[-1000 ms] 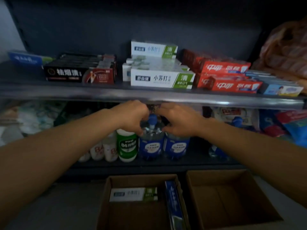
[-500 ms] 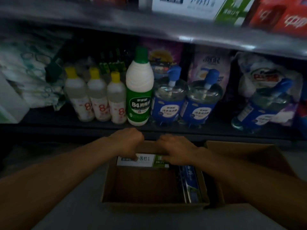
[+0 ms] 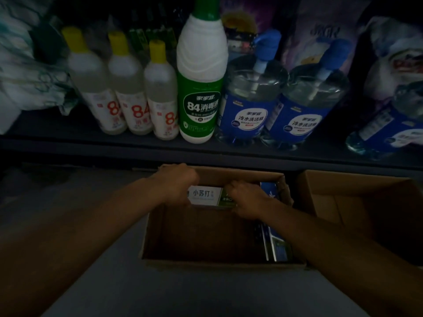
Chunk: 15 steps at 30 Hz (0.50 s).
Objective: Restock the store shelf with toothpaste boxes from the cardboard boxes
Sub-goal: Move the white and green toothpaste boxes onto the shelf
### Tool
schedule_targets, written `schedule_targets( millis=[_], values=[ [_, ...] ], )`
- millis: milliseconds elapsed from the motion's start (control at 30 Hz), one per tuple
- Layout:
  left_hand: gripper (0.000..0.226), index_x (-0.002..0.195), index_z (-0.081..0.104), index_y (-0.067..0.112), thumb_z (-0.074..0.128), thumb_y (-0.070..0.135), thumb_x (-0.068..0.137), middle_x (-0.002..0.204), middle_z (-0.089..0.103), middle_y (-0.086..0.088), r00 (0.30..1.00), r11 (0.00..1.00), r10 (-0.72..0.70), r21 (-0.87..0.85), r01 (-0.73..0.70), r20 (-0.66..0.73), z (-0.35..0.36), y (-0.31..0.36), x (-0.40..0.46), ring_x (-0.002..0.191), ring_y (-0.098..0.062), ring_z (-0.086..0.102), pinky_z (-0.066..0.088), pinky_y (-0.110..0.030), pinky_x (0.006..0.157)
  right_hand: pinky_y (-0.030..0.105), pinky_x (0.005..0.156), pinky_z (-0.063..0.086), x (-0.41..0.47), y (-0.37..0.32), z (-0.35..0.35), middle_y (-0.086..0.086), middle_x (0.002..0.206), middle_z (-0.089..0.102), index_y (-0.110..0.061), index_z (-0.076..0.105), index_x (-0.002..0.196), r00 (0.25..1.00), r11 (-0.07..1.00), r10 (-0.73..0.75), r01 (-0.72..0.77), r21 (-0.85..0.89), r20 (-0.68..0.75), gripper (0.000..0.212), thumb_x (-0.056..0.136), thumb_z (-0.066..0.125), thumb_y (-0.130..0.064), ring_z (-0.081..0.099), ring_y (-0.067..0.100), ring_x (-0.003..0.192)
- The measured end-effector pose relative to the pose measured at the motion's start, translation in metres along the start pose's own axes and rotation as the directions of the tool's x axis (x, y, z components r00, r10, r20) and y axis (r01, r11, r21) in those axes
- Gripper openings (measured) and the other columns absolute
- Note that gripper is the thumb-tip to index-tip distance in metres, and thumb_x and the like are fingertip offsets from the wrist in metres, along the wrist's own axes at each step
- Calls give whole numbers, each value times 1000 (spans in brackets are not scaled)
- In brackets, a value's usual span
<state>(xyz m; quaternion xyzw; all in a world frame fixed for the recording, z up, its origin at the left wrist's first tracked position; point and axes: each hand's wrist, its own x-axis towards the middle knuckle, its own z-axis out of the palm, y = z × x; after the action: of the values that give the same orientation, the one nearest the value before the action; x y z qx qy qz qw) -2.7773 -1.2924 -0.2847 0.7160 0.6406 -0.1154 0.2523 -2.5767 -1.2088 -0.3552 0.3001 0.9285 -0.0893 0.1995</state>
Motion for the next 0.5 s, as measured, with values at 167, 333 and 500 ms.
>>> schedule_targets(
  millis=[167, 333, 500],
  values=[
    [47, 116, 63, 17, 78, 36, 75, 116, 61, -2, 1000, 1000, -12, -5, 12, 2, 1, -5, 1, 102, -17, 59, 52, -33, 83, 39, 98, 43, 8, -3, 13, 15, 139, 38, -9, 33, 143, 999, 999, 26, -25, -34, 28, 70, 84, 67, -24, 40, 29, 127],
    [40, 109, 64, 18, 78, 34, 75, 110, 62, -1, 1000, 1000, -18, -19, 18, -12, 1, -8, 2, 97, -16, 59, 52, -33, 80, 41, 97, 44, 11, -10, 26, 13, 137, 35, -11, 38, 139, 997, 997, 60, -58, -59, 43, 73, 79, 72, -36, 38, 29, 125],
    [40, 108, 63, 17, 78, 34, 75, 108, 61, 1, 1000, 999, -12, -38, 12, 2, 0, -7, 2, 95, -15, 58, 50, -29, 75, 40, 97, 44, 14, -12, 31, 15, 134, 47, -11, 40, 137, 996, 997, 72, -73, 24, 44, 60, 87, 64, -33, 50, 30, 119]
  ],
)
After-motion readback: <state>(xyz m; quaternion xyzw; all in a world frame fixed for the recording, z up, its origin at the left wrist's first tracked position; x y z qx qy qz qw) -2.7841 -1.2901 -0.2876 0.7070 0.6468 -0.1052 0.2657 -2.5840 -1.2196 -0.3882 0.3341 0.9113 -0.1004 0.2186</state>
